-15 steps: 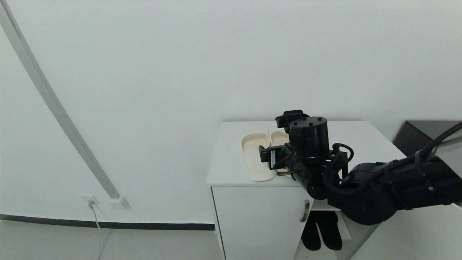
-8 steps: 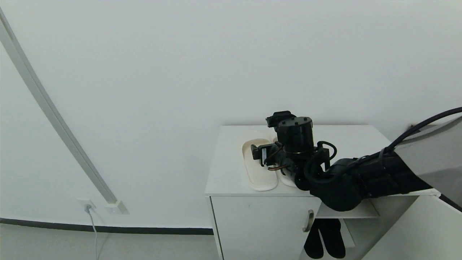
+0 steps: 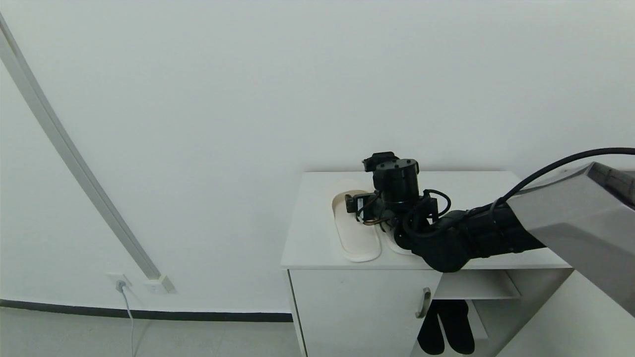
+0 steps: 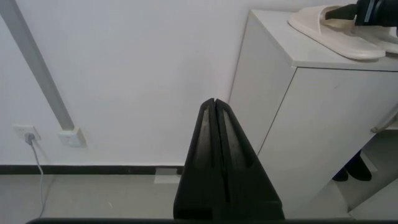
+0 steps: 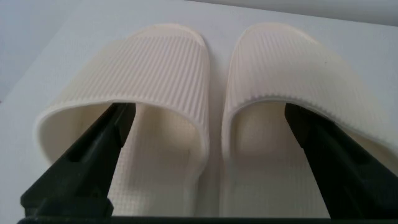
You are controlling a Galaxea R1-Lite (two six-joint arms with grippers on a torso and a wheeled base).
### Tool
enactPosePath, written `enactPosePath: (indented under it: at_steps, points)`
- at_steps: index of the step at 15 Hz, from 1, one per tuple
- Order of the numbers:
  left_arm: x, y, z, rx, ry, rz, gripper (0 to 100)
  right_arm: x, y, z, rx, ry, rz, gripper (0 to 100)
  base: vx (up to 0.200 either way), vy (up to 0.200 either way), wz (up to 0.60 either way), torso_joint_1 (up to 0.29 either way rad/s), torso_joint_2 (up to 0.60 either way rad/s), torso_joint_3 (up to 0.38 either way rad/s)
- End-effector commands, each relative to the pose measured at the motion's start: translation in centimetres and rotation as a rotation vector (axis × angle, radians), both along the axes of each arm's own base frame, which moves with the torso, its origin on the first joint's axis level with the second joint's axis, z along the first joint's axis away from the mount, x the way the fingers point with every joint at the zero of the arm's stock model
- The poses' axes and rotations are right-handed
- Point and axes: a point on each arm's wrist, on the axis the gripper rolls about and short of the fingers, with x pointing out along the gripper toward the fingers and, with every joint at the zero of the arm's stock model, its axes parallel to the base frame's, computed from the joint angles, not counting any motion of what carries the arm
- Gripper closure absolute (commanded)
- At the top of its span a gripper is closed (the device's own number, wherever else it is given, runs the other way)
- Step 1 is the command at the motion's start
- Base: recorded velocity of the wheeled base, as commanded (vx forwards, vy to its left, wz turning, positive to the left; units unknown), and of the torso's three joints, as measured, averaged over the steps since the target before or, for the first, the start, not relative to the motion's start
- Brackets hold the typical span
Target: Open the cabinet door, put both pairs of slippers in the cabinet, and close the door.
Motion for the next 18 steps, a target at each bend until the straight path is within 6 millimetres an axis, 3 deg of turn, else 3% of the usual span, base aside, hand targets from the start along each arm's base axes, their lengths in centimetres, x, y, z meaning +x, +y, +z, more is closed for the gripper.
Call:
enactPosePath:
  at_steps: [1,3,4,13,18]
  points:
    - [0.0,0.0,0.0,0.000,0.000,-0.001,100,0.7,0.0,-0.8,-0.008,0.010,-0.011,0,0.000,0.000,0.00,0.000,0.00,0.000]
    - [0.0,0.0,0.0,0.000,0.000,-0.001,100,0.8,0.0,-0.7,-0.006,0.007,-0.012,0,0.000,0.000,0.00,0.000,0.00,0.000]
    - [0.0,0.0,0.0,0.000,0.000,-0.001,100,0.8,0.0,-0.7,-0.004,0.007,-0.013,100,0.000,0.000,0.00,0.000,0.00,0.000]
    - [0.0,0.0,0.0,0.000,0.000,0.001,100,0.3,-0.1,0.2,0.005,-0.010,-0.009,100,0.000,0.000,0.00,0.000,0.00,0.000]
    - [0.0,0.0,0.0,0.000,0.000,0.001,100,-3.8,-1.6,3.2,0.024,-0.011,0.088,100,0.000,0.000,0.00,0.000,0.00,0.000]
